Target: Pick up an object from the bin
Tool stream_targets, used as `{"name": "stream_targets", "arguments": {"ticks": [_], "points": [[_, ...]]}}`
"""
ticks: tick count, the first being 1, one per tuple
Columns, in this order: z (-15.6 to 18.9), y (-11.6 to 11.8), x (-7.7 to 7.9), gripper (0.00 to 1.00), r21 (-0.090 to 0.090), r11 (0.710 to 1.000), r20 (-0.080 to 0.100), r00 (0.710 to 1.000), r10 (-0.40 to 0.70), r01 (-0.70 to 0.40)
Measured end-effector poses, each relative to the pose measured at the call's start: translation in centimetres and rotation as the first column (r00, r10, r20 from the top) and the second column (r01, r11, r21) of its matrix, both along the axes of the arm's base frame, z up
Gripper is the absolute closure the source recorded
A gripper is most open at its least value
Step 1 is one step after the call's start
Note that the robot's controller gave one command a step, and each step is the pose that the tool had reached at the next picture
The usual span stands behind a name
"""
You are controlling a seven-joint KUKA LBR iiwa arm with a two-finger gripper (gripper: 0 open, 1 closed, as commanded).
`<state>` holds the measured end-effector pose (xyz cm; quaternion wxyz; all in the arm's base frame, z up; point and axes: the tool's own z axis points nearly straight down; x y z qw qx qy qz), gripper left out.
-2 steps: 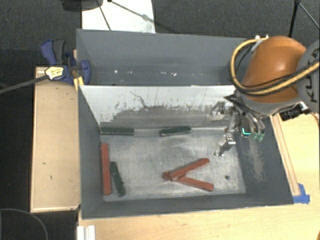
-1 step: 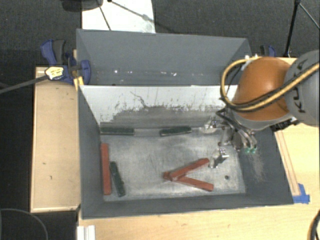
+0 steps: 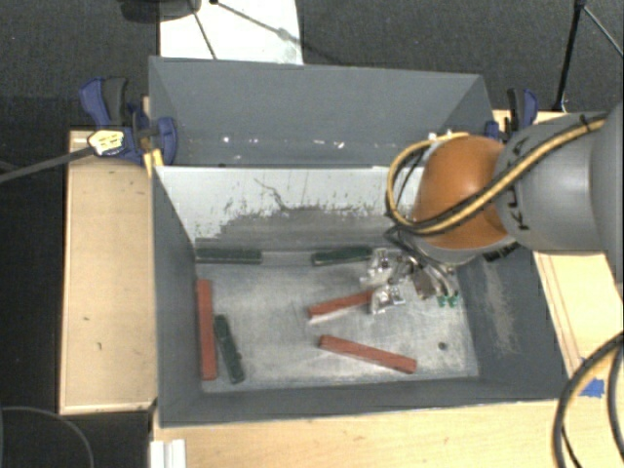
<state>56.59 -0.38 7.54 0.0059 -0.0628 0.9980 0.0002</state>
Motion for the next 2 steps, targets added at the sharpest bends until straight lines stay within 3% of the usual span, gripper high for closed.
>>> {"name": "stream_targets", "arguments": {"ticks": [1,2], "points": [[0.0,0.0,0.0,1.00,0.000,1.000,0.000,1.000,0.001,-0.001],[16.5,-0.6,0.7,1.00,-0.001,1.000,-0.003,1.000,0.002,-0.002]]}}
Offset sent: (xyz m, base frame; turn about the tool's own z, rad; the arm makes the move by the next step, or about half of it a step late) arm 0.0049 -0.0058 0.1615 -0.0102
